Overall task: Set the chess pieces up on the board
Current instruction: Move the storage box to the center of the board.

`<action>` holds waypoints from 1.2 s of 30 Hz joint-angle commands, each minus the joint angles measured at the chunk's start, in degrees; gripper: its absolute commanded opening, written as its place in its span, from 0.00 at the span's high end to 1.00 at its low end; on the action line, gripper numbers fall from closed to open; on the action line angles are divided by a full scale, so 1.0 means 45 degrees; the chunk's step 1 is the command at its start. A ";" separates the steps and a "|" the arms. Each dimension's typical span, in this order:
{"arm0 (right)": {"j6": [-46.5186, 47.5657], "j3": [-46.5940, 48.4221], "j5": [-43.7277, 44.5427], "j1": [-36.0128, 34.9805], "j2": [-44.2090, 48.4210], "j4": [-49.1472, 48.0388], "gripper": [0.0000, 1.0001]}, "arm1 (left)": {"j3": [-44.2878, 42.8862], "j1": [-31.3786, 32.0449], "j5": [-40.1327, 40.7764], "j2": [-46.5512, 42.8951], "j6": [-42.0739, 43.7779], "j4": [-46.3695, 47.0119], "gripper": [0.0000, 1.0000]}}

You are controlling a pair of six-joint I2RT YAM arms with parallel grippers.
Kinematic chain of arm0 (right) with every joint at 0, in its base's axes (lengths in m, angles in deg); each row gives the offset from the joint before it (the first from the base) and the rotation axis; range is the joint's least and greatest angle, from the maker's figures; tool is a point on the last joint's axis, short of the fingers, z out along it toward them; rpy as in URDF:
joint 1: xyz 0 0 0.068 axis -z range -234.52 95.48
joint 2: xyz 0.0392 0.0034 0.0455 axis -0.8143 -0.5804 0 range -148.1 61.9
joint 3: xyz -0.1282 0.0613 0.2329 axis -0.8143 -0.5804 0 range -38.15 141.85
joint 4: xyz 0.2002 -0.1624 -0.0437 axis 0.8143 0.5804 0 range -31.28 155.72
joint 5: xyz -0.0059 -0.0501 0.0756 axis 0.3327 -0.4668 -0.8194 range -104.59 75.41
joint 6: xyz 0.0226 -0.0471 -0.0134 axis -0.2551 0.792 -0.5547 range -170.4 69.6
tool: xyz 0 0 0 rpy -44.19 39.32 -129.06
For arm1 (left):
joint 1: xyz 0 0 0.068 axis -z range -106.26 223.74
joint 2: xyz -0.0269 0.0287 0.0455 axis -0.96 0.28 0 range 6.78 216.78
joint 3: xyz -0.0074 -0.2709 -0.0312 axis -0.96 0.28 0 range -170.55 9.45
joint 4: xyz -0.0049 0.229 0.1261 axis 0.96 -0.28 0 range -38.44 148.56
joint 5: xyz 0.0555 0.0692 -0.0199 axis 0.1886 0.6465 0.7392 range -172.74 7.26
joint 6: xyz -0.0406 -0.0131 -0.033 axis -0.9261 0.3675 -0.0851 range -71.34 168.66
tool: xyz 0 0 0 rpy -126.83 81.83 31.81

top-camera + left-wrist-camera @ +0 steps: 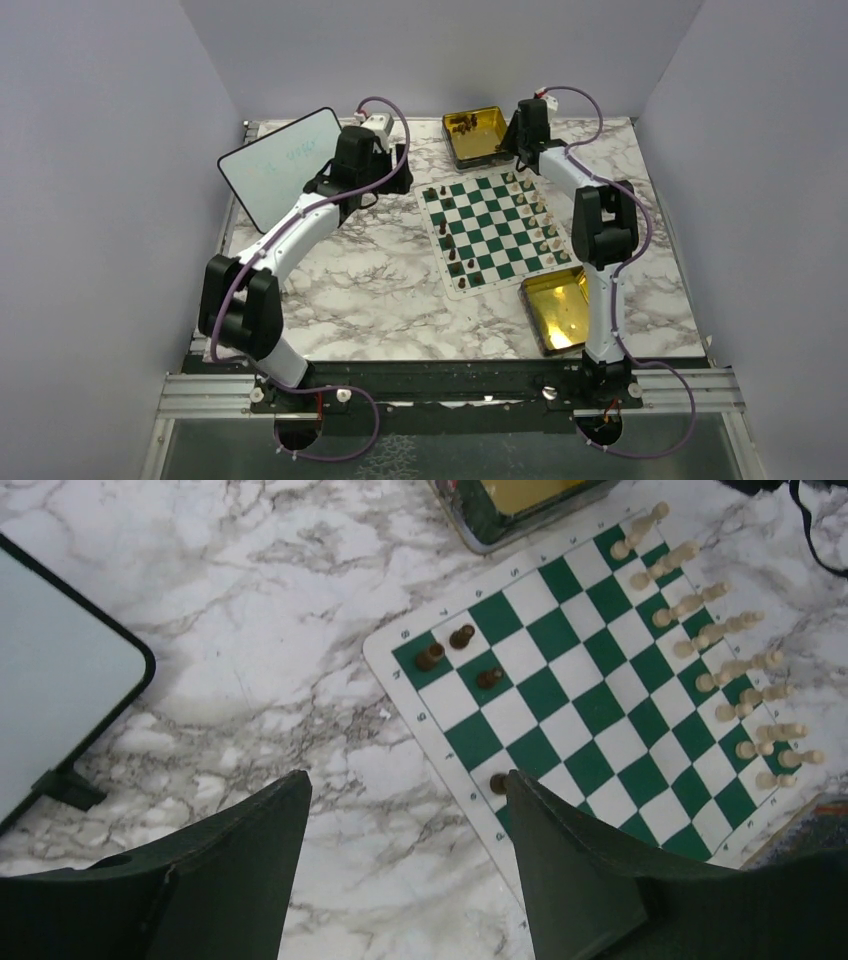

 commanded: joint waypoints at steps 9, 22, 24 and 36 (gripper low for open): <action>0.3195 0.1122 -0.2433 0.0854 -0.0808 -0.0471 0.49 | -0.3896 0.0049 0.0736 0.3819 -0.0941 0.1206 0.29; 0.3409 0.2811 -0.5106 0.0865 -0.2366 -0.0591 0.67 | -0.5174 0.0049 0.0940 0.5658 -0.1270 0.1787 0.32; 0.3541 0.2724 -0.5408 0.0867 -0.2343 -0.0730 0.72 | -0.5328 0.0049 0.0990 0.5906 -0.1236 0.1921 0.33; 0.4228 0.2243 -0.6483 0.0847 -0.2146 -0.1294 0.80 | -0.8728 0.0244 0.2317 0.8242 -0.0769 0.1756 0.37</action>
